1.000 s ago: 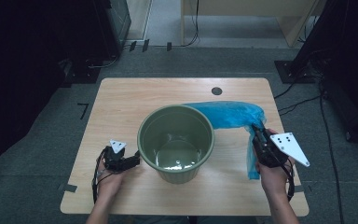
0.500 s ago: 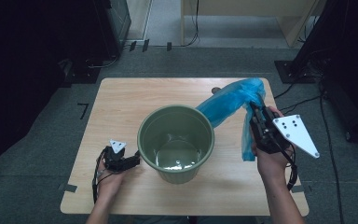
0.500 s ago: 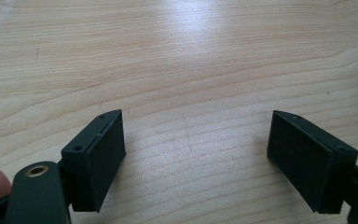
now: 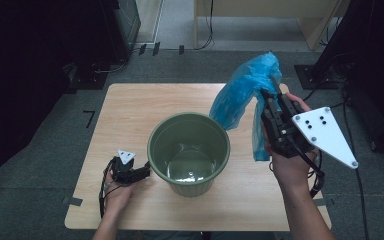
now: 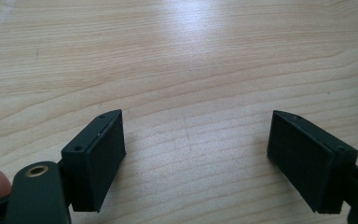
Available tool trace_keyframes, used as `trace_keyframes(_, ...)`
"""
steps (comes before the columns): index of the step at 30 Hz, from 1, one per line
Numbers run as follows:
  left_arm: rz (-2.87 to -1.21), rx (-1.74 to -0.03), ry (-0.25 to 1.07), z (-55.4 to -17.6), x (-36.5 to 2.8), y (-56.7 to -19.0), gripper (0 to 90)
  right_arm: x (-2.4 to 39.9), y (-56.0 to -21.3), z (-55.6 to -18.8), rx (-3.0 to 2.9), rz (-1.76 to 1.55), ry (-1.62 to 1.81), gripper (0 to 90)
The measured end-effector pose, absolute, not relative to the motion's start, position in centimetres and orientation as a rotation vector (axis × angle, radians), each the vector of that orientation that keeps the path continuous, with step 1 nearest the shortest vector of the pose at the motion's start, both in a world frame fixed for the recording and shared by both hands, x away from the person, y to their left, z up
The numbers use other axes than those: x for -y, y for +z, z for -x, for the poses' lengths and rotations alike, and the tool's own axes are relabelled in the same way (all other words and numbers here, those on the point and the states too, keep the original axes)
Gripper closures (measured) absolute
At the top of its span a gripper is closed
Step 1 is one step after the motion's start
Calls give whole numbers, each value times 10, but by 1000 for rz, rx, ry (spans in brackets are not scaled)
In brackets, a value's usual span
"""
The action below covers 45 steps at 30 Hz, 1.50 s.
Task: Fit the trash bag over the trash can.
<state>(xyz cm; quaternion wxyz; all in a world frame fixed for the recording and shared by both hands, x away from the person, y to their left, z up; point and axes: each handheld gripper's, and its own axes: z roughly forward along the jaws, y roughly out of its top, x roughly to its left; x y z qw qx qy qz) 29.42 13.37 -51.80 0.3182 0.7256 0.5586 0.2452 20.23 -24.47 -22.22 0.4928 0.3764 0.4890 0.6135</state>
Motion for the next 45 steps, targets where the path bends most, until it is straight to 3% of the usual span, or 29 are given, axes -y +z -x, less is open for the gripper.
trace_keyframes(10,-1906,-1472,645,-294,-134,-518,184,231,-184,-188,-1172,-834,1524,860)
trace_keyframes(21,-1906,-1473,645,-294,-134,-518,184,225,-164,-174,-1173,-790,1568,860)
trace_keyframes(37,-1907,-1473,646,-294,-134,-518,184,227,-167,-160,-1184,-774,1601,861)
trace_keyframes(45,-1907,-1473,646,-294,-134,-518,184,225,-185,-168,-1224,-805,1597,859)
